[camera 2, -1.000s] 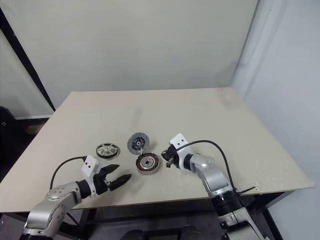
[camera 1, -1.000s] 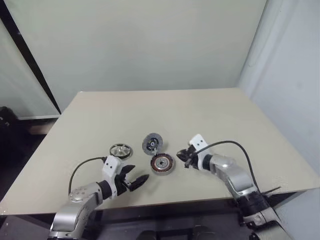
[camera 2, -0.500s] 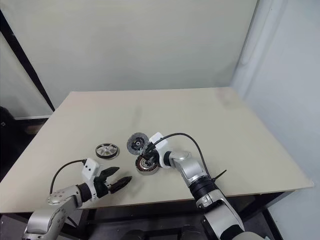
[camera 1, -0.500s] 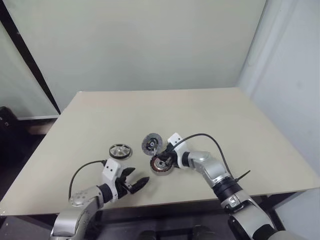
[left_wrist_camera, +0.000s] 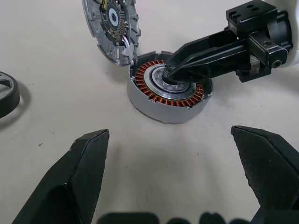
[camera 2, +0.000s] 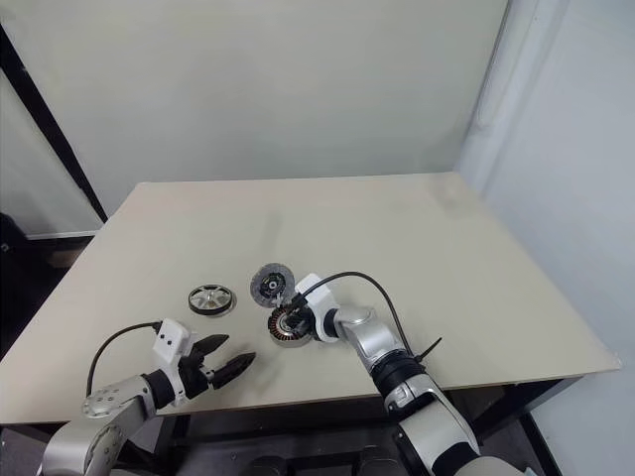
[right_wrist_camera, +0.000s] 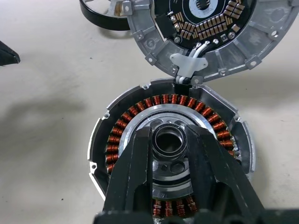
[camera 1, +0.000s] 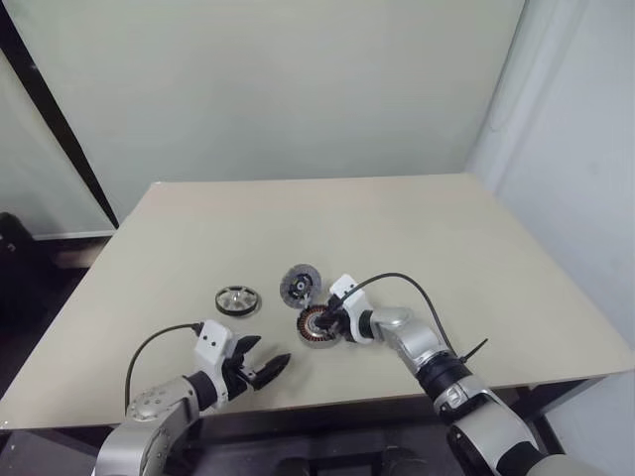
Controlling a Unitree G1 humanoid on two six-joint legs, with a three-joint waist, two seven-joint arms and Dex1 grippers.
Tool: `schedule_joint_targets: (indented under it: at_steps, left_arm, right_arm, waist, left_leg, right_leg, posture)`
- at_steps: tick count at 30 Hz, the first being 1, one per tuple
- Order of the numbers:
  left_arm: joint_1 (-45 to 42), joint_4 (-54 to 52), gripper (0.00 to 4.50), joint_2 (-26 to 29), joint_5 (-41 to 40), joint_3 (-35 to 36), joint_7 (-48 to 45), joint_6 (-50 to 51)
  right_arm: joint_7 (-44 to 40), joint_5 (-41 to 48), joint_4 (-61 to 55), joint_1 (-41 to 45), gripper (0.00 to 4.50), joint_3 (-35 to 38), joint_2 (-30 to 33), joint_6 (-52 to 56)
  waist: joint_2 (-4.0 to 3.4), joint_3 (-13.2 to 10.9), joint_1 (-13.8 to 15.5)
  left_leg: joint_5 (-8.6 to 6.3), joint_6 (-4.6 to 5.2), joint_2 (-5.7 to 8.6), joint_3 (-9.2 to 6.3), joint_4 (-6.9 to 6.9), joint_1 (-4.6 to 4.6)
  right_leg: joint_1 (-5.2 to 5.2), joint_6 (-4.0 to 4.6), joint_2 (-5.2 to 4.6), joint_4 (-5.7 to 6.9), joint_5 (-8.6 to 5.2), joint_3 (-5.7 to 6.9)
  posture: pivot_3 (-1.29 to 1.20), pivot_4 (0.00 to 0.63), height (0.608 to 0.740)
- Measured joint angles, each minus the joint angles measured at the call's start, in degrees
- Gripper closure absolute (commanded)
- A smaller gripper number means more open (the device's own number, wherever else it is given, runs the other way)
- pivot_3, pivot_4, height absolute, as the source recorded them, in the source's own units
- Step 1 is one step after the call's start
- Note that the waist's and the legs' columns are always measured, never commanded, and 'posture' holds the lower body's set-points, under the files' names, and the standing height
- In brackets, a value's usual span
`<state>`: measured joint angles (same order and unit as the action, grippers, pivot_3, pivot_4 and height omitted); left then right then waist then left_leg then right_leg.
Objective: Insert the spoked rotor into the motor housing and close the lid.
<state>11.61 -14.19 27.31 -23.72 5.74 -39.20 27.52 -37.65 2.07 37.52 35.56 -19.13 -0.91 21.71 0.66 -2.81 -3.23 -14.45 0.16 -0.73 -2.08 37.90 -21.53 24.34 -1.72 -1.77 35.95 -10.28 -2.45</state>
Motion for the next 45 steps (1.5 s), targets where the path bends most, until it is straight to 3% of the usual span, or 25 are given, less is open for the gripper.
schedule_joint_targets:
  at_steps: [19, 27, 39, 42, 45]
  left_arm:
    - [-1.0, 0.0, 0.0, 0.0, 0.0, 0.0, 0.4, 0.6]
    - [-1.0, 0.0, 0.0, 0.0, 0.0, 0.0, 0.6, 0.6]
    - [-1.2, 0.0, 0.0, -0.1, 0.0, 0.0, 0.8, 0.6]
    - [-1.2, 0.0, 0.0, -0.1, 0.0, 0.0, 0.8, 0.6]
    - [-1.3, 0.0, 0.0, -0.1, 0.0, 0.0, 0.8, 0.6]
  right_arm:
    - [0.2, -0.5, 2.9, 0.3, 3.78, 0.7, -0.8, -2.5]
    - [-0.1, -1.0, 2.7, 0.3, 1.21, 0.6, -1.5, -2.4]
    - [-2.1, 0.7, -6.2, -0.7, 1.21, 2.4, -0.4, 3.8]
    - [-2.0, 0.3, -6.5, -1.0, 1.82, 2.0, 0.0, 3.8]
    - [-1.7, -0.9, -6.5, -1.6, 2.83, 0.6, 0.6, 2.9]
  waist:
    - [-0.01, 0.0, 0.0]
    - [-0.02, 0.0, 0.0]
    - [-0.02, 0.0, 0.0]
    - [-0.03, 0.0, 0.0]
    - [-0.02, 0.0, 0.0]
  left_leg:
    - [0.0, 0.0, 0.0, 0.0, 0.0, 0.03]
    - [0.01, -0.01, 0.0, 0.0, 0.03, 0.05]
    - [0.0, -0.02, 0.0, -0.02, -0.06, 0.03]
    - [0.0, -0.02, 0.0, -0.01, -0.04, 0.01]
    - [0.0, -0.02, 0.0, 0.01, -0.01, 0.01]
  right_leg:
    - [-0.02, 0.0, 0.0, 0.01, 0.0, 0.0]
    - [-0.02, 0.0, 0.0, 0.09, 0.0, 0.0]
    - [0.07, 0.0, 0.02, 0.14, 0.0, 0.01]
    - [0.06, 0.0, 0.01, 0.11, 0.0, 0.01]
    - [0.05, 0.0, 0.0, 0.09, 0.0, -0.01]
  posture:
    - [0.0, 0.0, 0.74]
    - [0.0, 0.0, 0.74]
    - [0.0, 0.0, 0.74]
    - [0.0, 0.0, 0.74]
    - [0.0, 0.0, 0.74]
